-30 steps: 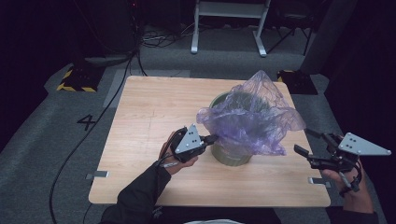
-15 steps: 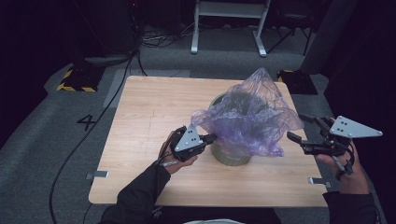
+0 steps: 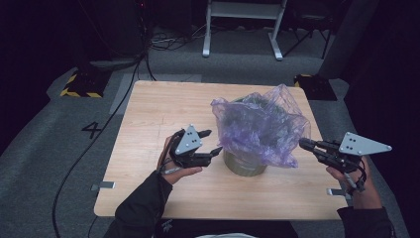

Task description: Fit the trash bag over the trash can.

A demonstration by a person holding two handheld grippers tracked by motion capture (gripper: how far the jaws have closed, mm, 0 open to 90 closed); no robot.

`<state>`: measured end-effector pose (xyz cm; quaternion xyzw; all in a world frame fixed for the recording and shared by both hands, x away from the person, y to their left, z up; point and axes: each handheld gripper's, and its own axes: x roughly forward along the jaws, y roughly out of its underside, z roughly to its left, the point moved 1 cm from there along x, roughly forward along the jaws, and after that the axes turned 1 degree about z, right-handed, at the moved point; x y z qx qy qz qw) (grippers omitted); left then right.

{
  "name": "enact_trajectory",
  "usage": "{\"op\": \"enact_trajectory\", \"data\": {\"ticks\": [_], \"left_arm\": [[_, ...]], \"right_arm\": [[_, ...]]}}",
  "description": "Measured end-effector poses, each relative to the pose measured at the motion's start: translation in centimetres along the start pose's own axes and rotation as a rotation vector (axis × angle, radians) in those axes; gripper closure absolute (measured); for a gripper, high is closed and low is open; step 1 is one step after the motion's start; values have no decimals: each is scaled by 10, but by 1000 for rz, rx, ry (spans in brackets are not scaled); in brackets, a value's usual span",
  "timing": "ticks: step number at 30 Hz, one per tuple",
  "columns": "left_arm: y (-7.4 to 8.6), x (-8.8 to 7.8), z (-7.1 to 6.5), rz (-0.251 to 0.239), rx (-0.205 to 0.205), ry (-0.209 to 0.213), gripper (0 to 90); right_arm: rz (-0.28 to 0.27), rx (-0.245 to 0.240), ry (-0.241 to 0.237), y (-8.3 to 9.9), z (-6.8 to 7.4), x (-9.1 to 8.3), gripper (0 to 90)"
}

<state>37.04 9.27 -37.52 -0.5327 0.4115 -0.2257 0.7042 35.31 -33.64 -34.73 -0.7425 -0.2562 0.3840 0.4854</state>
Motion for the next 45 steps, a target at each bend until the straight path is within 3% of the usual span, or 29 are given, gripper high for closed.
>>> {"op": "enact_trajectory", "data": {"ticks": [3, 6, 9, 11, 12, 15, 19, 20, 21, 23, 27, 32, 38, 42, 45], "left_arm": [[-6, -8, 9, -46, -35, -11, 166], [-18, -13, 18, -76, -45, -22, 154], [-33, -16, 26, -137, -92, 32, 152], [-38, -15, 27, -143, -96, 40, 152], [-48, -10, 29, -157, -104, 59, 153], [-58, 4, 33, -147, -150, 95, 160], [-60, 22, 33, -103, -160, 120, 266], [-59, 27, 32, -83, -153, 124, 407], [-57, 33, 28, -56, -124, 143, 495], [-52, 34, 24, -47, -78, 133, 660], [-42, 28, 20, -80, -43, 157, 870], [-28, 21, 12, -68, 7, 182, 898], [-6, 16, 4, -71, 65, 196, 898], [11, 23, 0, -15, 111, 173, 897], [21, 28, -1, -5, 119, 171, 895]], "right_arm": [[1, -18, -14, 1, 5, -1, 861], [10, -37, -21, 0, 7, -1, 863], [7, -41, -19, -1, 8, 0, 862], [6, -43, -18, -2, 8, 0, 862], [9, -48, -19, -2, 9, 0, 861], [8, -57, -24, -3, 10, 1, 861], [3, -63, -30, -4, 13, 2, 859], [-5, -67, -36, -4, 15, 1, 859], [-8, -68, -38, -4, 16, 1, 859], [-13, -71, -46, -4, 18, 1, 859], [-18, -86, -67, -2, 25, 0, 860], [-18, -93, -100, 5, 34, -2, 863], [25, -99, -152, 22, 44, 4, 864], [56, -78, -172, 35, 46, 9, 864], [68, -64, -180, 42, 47, 13, 863]]}}
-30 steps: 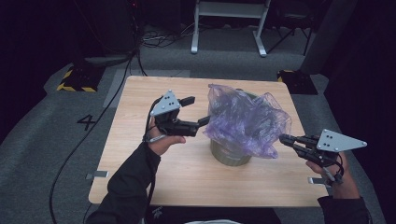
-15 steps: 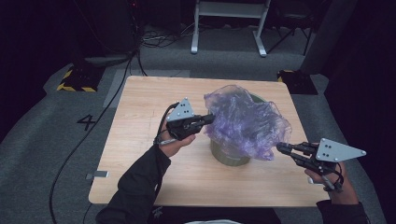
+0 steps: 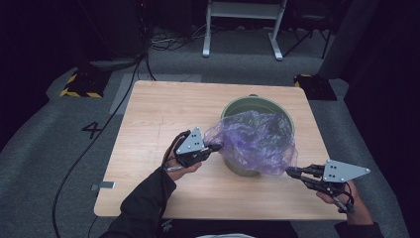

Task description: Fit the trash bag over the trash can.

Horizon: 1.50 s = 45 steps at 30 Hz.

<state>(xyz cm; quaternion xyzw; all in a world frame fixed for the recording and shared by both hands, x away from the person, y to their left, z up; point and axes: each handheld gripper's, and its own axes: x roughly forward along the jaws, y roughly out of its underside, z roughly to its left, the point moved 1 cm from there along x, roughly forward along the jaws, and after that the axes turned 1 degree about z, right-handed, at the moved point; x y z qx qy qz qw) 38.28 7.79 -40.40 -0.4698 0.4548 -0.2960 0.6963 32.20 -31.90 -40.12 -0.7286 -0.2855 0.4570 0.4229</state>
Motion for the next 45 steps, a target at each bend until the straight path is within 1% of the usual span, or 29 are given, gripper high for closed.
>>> {"op": "enact_trajectory", "data": {"ticks": [2, 4, 7, 12, 13, 17, 18, 20, 21, 22, 23, 24, 25, 26, 27, 28, 29, 31, 32, 33, 34, 35, 36, 37, 40, 41, 42, 44, 45], "left_arm": [[6, 3, 0, 5, -4, 7, 894], [12, 7, 1, 41, 20, -17, 893], [18, 12, 2, 77, 31, -29, 891], [23, 15, 7, 83, 25, -35, 865], [26, 15, 9, 88, 32, -39, 854], [32, 13, 15, 81, -15, -8, 809], [32, 12, 15, 72, -23, 4, 791], [33, 11, 15, 70, -27, 7, 778], [31, 10, 14, 71, -20, 8, 778], [31, 10, 14, 71, -20, 8, 781], [30, 10, 13, 76, -6, 1, 792], [30, 10, 13, 76, -6, 1, 814], [29, 10, 12, 75, -5, -2, 828], [29, 10, 12, 75, -5, -2, 841], [29, 10, 12, 81, 0, -7, 849], [29, 10, 12, 79, 3, -7, 849], [29, 10, 12, 79, 1, -12, 850], [29, 10, 12, 82, 5, -11, 839], [29, 10, 12, 82, 5, -11, 839], [28, 10, 12, 83, 7, -21, 840], [28, 10, 12, 83, 7, -21, 847], [28, 9, 12, 78, 5, -24, 859], [28, 9, 12, 78, 5, -24, 863], [27, 8, 13, 80, 15, -39, 871], [28, 8, 14, 74, 4, -47, 879], [29, 8, 14, 73, -1, -49, 882], [29, 7, 14, 77, 3, -54, 885], [29, 7, 14, 78, 1, -57, 885], [28, 7, 14, 75, 1, -67, 885]], "right_arm": [[21, 4, 1, 5, 0, 4, 863], [39, 16, 4, 10, -1, 7, 861], [64, 32, 14, 16, -3, 12, 855], [88, 56, 40, 23, -7, 15, 851], [96, 64, 61, 26, -10, 15, 852], [99, 92, 100, 31, -17, 12, 851], [97, 102, 104, 33, -19, 12, 837], [92, 109, 110, 34, -20, 11, 820], [83, 126, 123, 35, -22, 10, 684], [78, 136, 130, 35, -23, 9, 599], [80, 148, 134, 35, -24, 8, 513], [80, 148, 134, 35, -24, 8, 513], [71, 163, 124, 34, -25, 4, 412], [71, 163, 124, 34, -25, 4, 412], [54, 169, 128, 32, -25, -2, 340], [54, 169, 128, 32, -25, -2, 340], [41, 179, 149, 31, -26, -9, 315], [13, 205, 165, 28, -28, -17, 313], [13, 205, 165, 28, -28, -17, 313], [-16, 214, 187, 23, -31, -24, 299], [-16, 214, 187, 23, -31, -24, 299], [-31, 205, 176, 18, -31, -29, 264], [-19, 188, 169, 17, -30, -31, 239], [-7, 172, 178, 18, -29, -32, 232], [19, 181, 197, 21, -31, -34, 225], [33, 211, 223, 28, -34, -34, 214], [44, 227, 233, 31, -36, -34, 210], [58, 236, 239, 34, -38, -33, 208], [82, 247, 234, 40, -40, -33, 202]]}}
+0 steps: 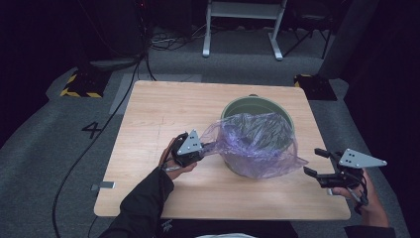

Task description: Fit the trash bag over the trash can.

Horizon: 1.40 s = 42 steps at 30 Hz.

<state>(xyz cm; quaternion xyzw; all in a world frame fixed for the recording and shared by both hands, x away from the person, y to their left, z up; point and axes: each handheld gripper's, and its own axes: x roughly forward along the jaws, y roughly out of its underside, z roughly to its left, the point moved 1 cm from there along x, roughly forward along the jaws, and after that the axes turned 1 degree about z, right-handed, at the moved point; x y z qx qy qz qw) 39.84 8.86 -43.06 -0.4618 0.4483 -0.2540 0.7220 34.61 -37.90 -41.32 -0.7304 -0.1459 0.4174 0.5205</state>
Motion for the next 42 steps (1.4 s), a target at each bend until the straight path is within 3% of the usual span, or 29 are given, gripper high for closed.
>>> {"op": "enact_trajectory", "data": {"ticks": [4, 6, 9, 11, 14, 19, 20, 25, 29, 34, 35, 36, 37, 38, 39, 40, 42], "left_arm": [[0, 0, 1, 1, 0, -5, 883], [0, 0, 1, 2, 0, -7, 879], [0, 0, 1, 3, -1, -8, 864], [0, 0, 1, 5, -1, -9, 844], [0, -1, 1, 3, -3, -9, 784], [0, -5, 1, 5, -23, -12, 554], [-1, -8, 1, 3, -39, -6, 537], [-1, -17, -1, 4, -46, 6, 445], [1, -29, -3, 28, -71, -12, 302], [4, -42, 0, 23, -106, -29, 185], [4, -45, 1, 14, -121, -37, 185], [2, -55, 4, -2, -138, -45, 170], [2, -55, 4, -2, -138, -45, 169], [0, -64, 8, -29, -153, -56, 168], [0, -64, 8, -29, -153, -56, 168], [-3, -73, 12, -55, -168, -62, 168], [-8, -81, 18, -84, -184, -67, 168]], "right_arm": [[44, -7, 8, 6, -5, 0, 193], [21, 42, 28, 8, -13, -4, 219], [-11, 70, 52, 2, -17, -8, 236], [-57, 79, 67, -15, -17, -11, 250], [-116, 75, 43, -36, -12, -9, 255], [-168, 57, -24, -66, 4, 0, 251], [-167, 49, -35, -69, 8, 3, 249], [-153, 22, -78, -78, 22, 13, 241], [-145, 41, -105, -75, 28, 18, 241], [-85, 47, -78, -67, 30, 27, 249], [-73, 51, -77, -65, 30, 30, 271], [-53, 54, -72, -62, 29, 33, 370], [-53, 54, -72, -62, 29, 33, 370], [-44, 56, -78, -60, 27, 35, 564], [-44, 56, -78, -60, 27, 35, 564], [-47, 59, -80, -59, 25, 35, 700], [-46, 48, -68, -59, 23, 35, 785]]}}
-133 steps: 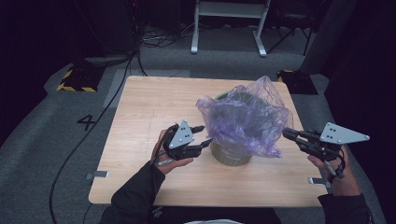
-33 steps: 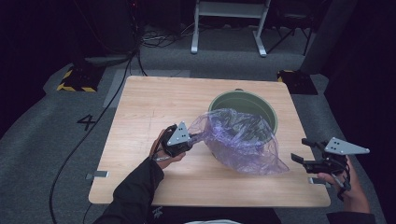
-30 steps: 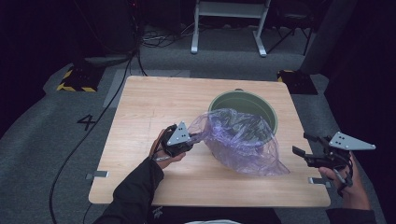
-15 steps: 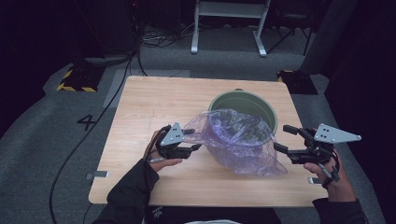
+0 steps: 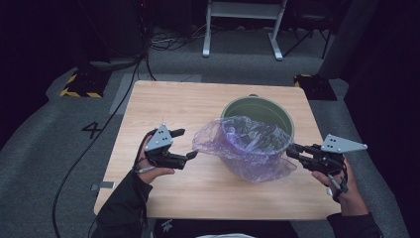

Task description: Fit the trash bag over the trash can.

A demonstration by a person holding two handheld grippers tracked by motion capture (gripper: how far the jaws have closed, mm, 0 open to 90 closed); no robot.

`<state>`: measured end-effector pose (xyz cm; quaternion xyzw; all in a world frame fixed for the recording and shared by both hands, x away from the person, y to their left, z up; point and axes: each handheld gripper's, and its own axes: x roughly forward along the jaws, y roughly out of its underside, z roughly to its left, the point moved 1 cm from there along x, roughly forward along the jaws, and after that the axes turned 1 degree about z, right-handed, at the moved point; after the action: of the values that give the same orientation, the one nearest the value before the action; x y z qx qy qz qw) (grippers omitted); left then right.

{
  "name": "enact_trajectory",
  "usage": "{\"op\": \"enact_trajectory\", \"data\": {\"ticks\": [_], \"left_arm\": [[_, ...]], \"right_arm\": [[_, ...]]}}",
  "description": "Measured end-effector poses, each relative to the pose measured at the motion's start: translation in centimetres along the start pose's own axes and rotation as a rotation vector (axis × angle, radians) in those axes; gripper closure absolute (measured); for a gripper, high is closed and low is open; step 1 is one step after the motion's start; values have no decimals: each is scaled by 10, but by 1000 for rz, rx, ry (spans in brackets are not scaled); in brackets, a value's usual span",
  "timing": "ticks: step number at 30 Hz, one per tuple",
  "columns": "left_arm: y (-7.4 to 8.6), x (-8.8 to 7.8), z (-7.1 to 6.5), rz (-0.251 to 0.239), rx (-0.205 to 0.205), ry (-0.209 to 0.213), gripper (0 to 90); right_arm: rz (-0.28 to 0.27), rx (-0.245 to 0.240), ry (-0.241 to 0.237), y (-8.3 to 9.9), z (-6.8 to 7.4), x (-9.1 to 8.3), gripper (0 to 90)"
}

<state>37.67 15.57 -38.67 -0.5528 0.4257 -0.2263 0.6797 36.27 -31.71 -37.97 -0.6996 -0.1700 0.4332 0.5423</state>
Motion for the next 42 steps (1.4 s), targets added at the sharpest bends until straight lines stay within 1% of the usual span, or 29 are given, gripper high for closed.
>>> {"op": "enact_trajectory", "data": {"ticks": [1, 2, 3, 5, 7, 8, 10, 11, 12, 13, 14, 15, 16, 18, 19, 20, 21, 22, 23, 26, 28, 30, 31, 33, 35, 37, 38, 40, 42], "left_arm": [[-4, -3, 2, -16, -5, 4, 168], [-4, -3, 2, -16, -5, 4, 168], [-9, -4, 4, -34, -17, 6, 168], [-18, -7, 7, -50, -21, 18, 168], [-26, -9, 9, -54, -15, 20, 168], [-30, -12, 11, -54, -7, 14, 167], [-32, -15, 13, -51, -3, 14, 166], [-32, -18, 16, -48, -11, 17, 163], [-32, -23, 21, -44, -18, -4, 163], [-32, -23, 21, -44, -18, -4, 163], [-32, -27, 27, -45, -34, -21, 163], [-32, -27, 27, -45, -34, -21, 163], [-31, -30, 30, -33, -30, -30, 163], [-28, -30, 32, 10, -19, -38, 164], [-28, -30, 32, 10, -19, -38, 163], [-22, -30, 33, 1, -53, -25, 158], [-22, -30, 33, 1, -53, -25, 155], [-21, -30, 32, 2, -54, -13, 155], [-21, -29, 27, 4, -36, -4, 155], [-24, -31, 18, -43, -23, 27, 155], [-29, -33, 14, -54, -4, 25, 156], [-32, -36, 11, -70, -11, 34, 156], [-33, -37, 10, -68, -2, 41, 157], [-33, -37, 4, -58, 21, 61, 159], [-33, -34, -2, -41, 39, 71, 160], [-34, -30, -3, -29, 51, 66, 162], [-34, -30, -1, -26, 47, 63, 161], [-36, -33, 4, -52, 19, 56, 161], [-39, -37, 10, -75, -5, 18, 161]], "right_arm": [[-9, -3, -1, 0, -1, 0, 828], [-9, -3, -1, 0, -1, 0, 828], [-10, -1, 3, 0, -1, 0, 853], [-19, -4, 13, 0, -4, 1, 896], [-22, -2, 13, 0, -4, 2, 898], [-29, -4, 28, 0, -5, 1, 900], [-33, -5, 34, 0, -5, 1, 900], [-40, -5, 39, -1, -6, 0, 900], [-49, -10, 49, -2, -8, -2, 900], [-49, -10, 49, -2, -8, -2, 900], [-50, -9, 57, -3, -8, -4, 900], [-45, -15, 63, -4, -9, -4, 900], [-43, -21, 71, -4, -9, -4, 900], [-40, -13, 76, -4, -10, -5, 900], [-40, -13, 76, -4, -10, -5, 900], [-43, -11, 80, -4, -10, -5, 900], [-43, -11, 80, -4, -10, -5, 900], [-42, -8, 84, -3, -11, -5, 900], [-40, -8, 88, -3, -12, -5, 900], [-35, 3, 105, -1, -14, -5, 900], [-38, 0, 127, 0, -15, -8, 900], [-47, 5, 150, 0, -17, -12, 900], [-59, 6, 163, 0, -18, -15, 900], [-73, 13, 186, -2, -21, -20, 900], [-84, 15, 199, -5, -23, -22, 900], [-89, 8, 216, -8, -26, -22, 900], [-93, 4, 224, -10, -28, -22, 900], [-106, 10, 235, -14, -32, -23, 900], [-122, 8, 248, -18, -36, -25, 900]]}}
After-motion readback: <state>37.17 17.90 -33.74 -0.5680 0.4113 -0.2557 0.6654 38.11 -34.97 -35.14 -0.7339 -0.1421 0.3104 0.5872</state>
